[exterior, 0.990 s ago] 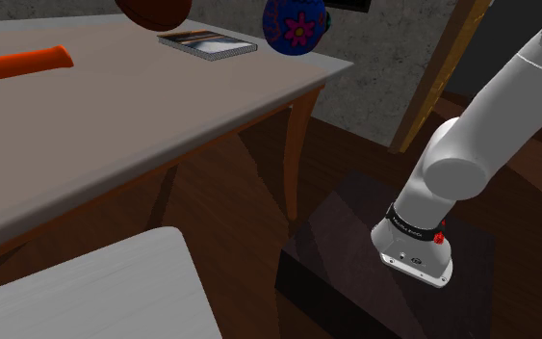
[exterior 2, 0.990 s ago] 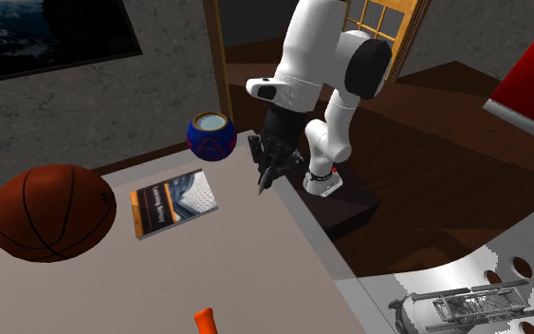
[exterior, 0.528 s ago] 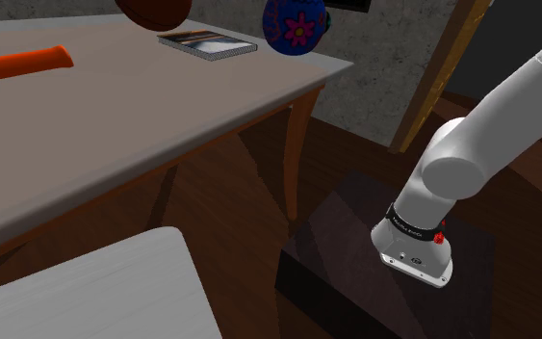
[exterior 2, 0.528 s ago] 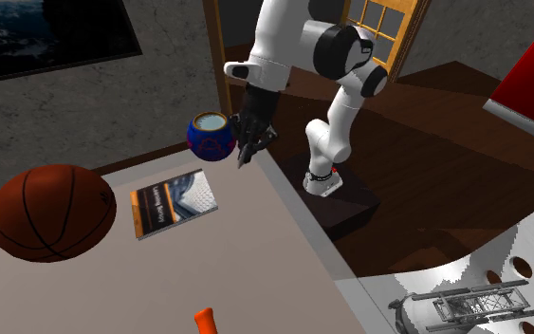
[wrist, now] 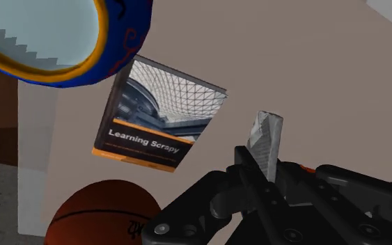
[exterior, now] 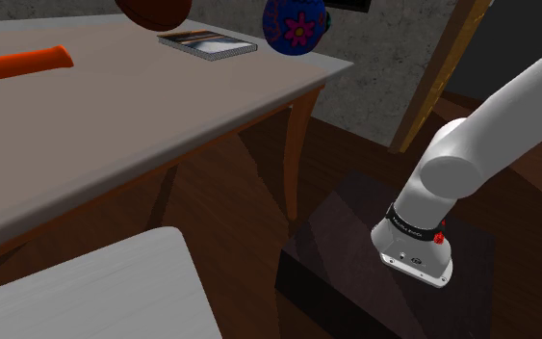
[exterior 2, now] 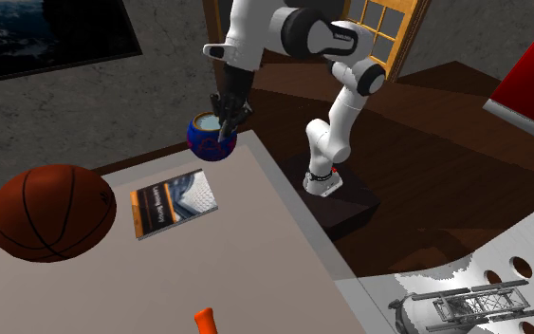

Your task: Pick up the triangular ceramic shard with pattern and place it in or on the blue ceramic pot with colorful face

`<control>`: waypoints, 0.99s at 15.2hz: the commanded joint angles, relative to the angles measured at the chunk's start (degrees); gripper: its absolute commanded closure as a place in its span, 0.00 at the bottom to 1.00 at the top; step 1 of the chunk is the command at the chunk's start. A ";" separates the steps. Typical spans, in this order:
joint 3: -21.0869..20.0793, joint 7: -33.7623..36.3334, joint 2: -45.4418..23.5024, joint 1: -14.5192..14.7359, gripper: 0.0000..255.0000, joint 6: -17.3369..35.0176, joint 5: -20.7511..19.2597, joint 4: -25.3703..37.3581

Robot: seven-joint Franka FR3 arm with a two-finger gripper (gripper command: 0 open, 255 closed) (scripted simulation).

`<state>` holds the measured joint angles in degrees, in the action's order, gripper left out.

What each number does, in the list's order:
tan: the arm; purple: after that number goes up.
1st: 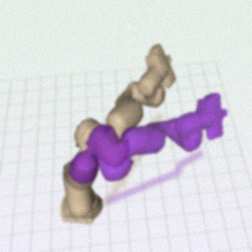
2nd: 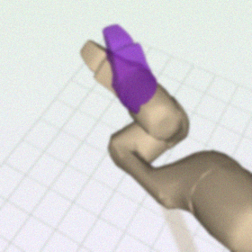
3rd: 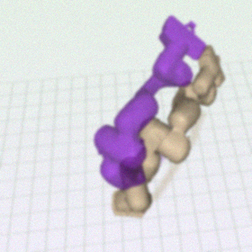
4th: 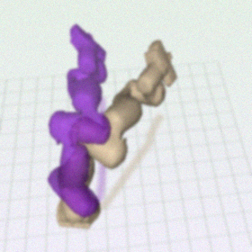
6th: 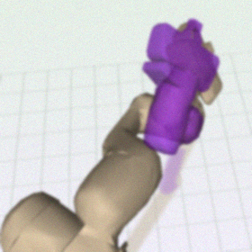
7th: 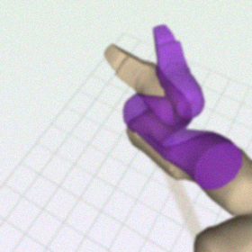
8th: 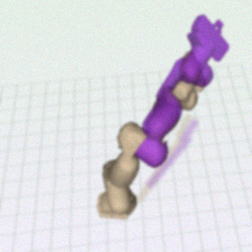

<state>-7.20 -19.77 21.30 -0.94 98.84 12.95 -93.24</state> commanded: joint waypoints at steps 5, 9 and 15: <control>6.74 -8.40 -0.77 -1.79 1.00 -1.77 1.32 0.58; 11.23 -13.95 -2.64 -3.10 1.00 -3.36 2.26 2.57; 15.02 -19.15 -4.12 -4.35 1.00 -3.37 3.24 2.62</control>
<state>7.73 -38.56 16.94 -5.24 94.87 16.17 -89.74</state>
